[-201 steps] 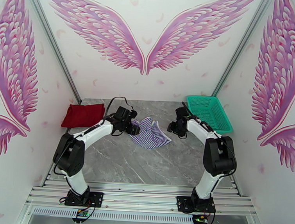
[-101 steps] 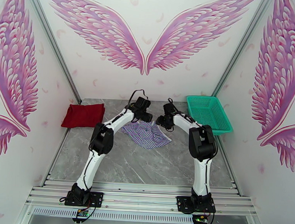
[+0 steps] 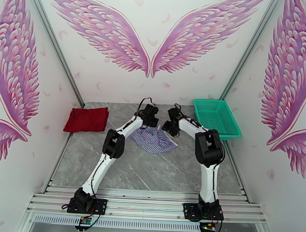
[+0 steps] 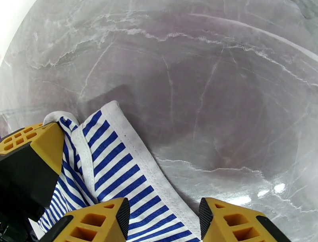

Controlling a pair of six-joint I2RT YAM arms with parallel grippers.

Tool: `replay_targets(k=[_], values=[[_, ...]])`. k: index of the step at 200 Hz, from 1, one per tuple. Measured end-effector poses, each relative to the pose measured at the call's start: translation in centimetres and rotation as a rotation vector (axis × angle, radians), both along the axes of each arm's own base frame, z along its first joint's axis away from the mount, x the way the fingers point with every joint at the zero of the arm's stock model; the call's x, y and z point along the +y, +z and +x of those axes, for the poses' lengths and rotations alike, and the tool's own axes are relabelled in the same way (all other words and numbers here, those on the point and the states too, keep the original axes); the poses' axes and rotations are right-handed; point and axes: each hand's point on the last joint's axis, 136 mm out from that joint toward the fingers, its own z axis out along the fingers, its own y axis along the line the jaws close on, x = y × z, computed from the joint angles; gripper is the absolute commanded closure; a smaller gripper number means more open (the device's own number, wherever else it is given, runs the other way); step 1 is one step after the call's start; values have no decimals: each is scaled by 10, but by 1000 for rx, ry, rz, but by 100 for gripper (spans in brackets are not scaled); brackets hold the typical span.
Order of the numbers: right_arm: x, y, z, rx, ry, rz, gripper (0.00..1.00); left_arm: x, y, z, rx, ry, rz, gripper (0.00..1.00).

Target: Fold and stack the mixed laundry pile

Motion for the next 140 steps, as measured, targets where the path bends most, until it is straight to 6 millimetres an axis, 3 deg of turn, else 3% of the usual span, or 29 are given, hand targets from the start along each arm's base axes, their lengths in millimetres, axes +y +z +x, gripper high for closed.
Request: replay_targets(k=[17,38,83,102,111,119,140], values=[[2,4,5,-7,-3,9,43,3,1,-2,-9,-7,3,100],[10,9,26,-39,-11,34,41,12,11,-11,-8,-19,11,100],[35,-8,58,-47,-4,54,45,37,75,-28,-86,-34,-12,100],[48,-17,63,-37,9,42,59,46,98,-36,-123,-30,-28,100],[53,-15,64,-37,21,49,72,52,107,-39,-138,-27,-34,100],[57,-14,65,-39,22,54,83,56,111,-42,-146,-22,-39,100],[61,-17,61,-24,29,52,99,69,118,-49,-159,-9,-49,100]])
